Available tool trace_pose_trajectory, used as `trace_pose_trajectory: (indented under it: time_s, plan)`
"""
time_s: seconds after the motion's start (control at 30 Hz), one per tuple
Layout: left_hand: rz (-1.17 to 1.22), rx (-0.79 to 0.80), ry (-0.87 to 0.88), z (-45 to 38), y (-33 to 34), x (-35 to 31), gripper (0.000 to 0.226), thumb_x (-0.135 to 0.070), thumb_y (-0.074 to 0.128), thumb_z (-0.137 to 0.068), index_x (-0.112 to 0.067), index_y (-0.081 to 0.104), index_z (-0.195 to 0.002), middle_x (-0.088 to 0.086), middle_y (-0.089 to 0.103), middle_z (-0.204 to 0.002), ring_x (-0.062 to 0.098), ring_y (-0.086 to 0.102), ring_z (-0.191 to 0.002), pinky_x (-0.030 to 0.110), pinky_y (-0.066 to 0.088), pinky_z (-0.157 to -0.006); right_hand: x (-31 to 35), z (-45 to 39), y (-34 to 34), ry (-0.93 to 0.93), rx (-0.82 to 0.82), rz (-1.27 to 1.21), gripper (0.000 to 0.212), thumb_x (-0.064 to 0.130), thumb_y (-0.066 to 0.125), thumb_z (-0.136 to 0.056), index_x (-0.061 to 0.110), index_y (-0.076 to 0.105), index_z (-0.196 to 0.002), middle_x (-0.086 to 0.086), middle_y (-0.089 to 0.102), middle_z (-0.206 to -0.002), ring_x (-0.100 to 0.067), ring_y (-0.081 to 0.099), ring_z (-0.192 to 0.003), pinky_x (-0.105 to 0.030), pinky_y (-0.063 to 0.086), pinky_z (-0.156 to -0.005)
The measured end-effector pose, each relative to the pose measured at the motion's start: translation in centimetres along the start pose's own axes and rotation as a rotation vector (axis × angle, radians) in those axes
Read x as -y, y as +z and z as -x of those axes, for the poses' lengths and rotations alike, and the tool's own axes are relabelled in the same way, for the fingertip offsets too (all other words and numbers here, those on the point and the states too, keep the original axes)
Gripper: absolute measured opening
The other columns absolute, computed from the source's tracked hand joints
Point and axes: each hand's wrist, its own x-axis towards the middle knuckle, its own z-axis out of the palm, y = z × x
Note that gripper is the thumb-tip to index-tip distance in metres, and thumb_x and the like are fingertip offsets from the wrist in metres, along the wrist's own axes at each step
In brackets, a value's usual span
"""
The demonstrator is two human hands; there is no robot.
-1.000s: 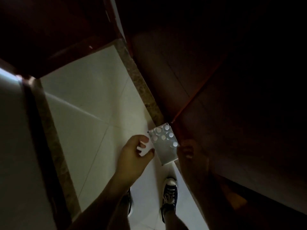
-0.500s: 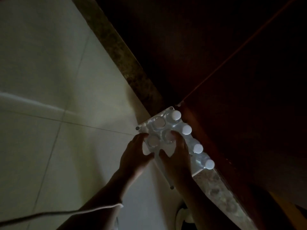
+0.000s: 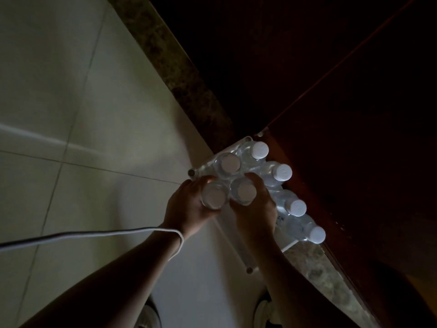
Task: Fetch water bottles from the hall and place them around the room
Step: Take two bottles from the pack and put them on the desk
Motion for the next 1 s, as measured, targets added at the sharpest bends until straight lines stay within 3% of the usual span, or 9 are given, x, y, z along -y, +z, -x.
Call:
trace_pose_trajectory:
  time_s: [0.2,0.3,0.4,0.47,0.57,0.7,0.77,0.93,1.0]
  plan:
    - [0.102,-0.052,0.009,2.0,-5.9,-3.8,0.064,-0.053,0.082,-0.058,-0.028,0.063,-0.114,-0.006,0.073,-0.102,0.021,0.066,-0.09,0.03,0.054,-0.074,4.1,3.6,-5.2,-0.074,0.011,0.026,0.062,0.031,0.082,-0.067,0.029,0.057,-0.124,0.007,0.069,-0.114,-0.015,0.065,-0.104,-0.032,0.052,-0.085]
    - [0.161,-0.06,-0.005,3.6,-11.5,-7.5,0.067,-0.058,0.076,-0.057,-0.026,0.063,-0.115,-0.009,0.071,-0.104,0.019,0.065,-0.093,0.034,0.055,-0.076,8.7,5.1,-9.6,-0.114,0.054,0.002,0.058,0.027,0.084,-0.066,0.035,0.055,-0.116,0.011,0.068,-0.103,-0.011,0.066,-0.095,-0.035,0.056,-0.078]
    - [0.211,-0.074,-0.024,5.1,-18.7,-12.8,0.064,-0.045,0.087,-0.058,-0.023,0.065,-0.114,-0.009,0.069,-0.106,0.019,0.065,-0.097,0.031,0.051,-0.083,15.6,6.1,-15.4,-0.048,0.113,-0.124,0.064,0.028,0.088,-0.061,0.043,0.053,-0.112,0.015,0.067,-0.104,-0.011,0.066,-0.096,-0.034,0.056,-0.079]
    - [0.24,-0.109,-0.046,6.4,-24.4,-17.1,0.06,-0.036,0.092,-0.056,-0.034,0.064,-0.108,-0.021,0.064,-0.098,0.01,0.064,-0.094,0.023,0.048,-0.081,20.7,6.4,-19.8,-0.069,0.1,-0.228,0.066,0.021,0.091,-0.058,0.052,0.058,-0.107,0.022,0.069,-0.095,-0.001,0.067,-0.09,-0.027,0.057,-0.077]
    - [0.344,-0.126,-0.031,8.5,-33.2,-23.2,0.053,-0.045,0.088,-0.053,-0.056,0.056,-0.094,-0.03,0.065,-0.091,-0.005,0.063,-0.088,0.012,0.047,-0.073,29.4,6.8,-27.0,-0.147,0.144,-0.331,0.07,0.017,0.09,-0.058,0.067,0.054,-0.091,0.027,0.069,-0.088,0.002,0.068,-0.086,-0.021,0.057,-0.071]
    - [0.483,-0.191,0.017,12.0,-46.4,-33.2,0.052,-0.022,0.092,-0.058,-0.041,0.058,-0.091,-0.013,0.07,-0.084,-0.009,0.066,-0.077,0.013,0.052,-0.065,43.0,9.4,-38.3,-0.265,0.259,-0.559,0.047,-0.004,0.081,-0.068,0.025,0.064,-0.1,0.005,0.074,-0.083,-0.005,0.071,-0.072,-0.015,0.054,-0.057]
    - [0.554,-0.22,0.066,13.8,-52.8,-38.2,0.056,0.0,0.088,-0.063,-0.034,0.056,-0.095,-0.013,0.065,-0.085,-0.019,0.062,-0.075,0.004,0.047,-0.058,49.6,11.0,-43.6,-0.358,0.273,-0.659,0.046,-0.017,0.075,-0.067,0.017,0.062,-0.096,0.009,0.073,-0.074,-0.004,0.07,-0.065,-0.015,0.053,-0.053]
    - [0.658,-0.361,0.221,18.7,-67.2,-49.0,0.055,0.003,0.084,-0.066,-0.037,0.064,-0.099,-0.016,0.074,-0.092,0.004,0.071,-0.089,0.018,0.058,-0.069,63.5,16.7,-55.6,-0.585,0.203,-0.796,0.052,0.008,0.074,-0.061,0.042,0.06,-0.098,0.006,0.071,-0.092,-0.012,0.071,-0.089,-0.036,0.059,-0.077]
    - [0.676,-0.41,0.31,21.7,-72.2,-53.6,0.049,0.0,0.081,-0.07,-0.032,0.064,-0.102,-0.014,0.075,-0.094,0.006,0.072,-0.089,0.016,0.056,-0.068,68.1,19.3,-60.6,-0.687,0.198,-0.823,0.05,0.002,0.074,-0.07,0.038,0.059,-0.101,0.009,0.071,-0.087,-0.008,0.071,-0.084,-0.028,0.057,-0.071]
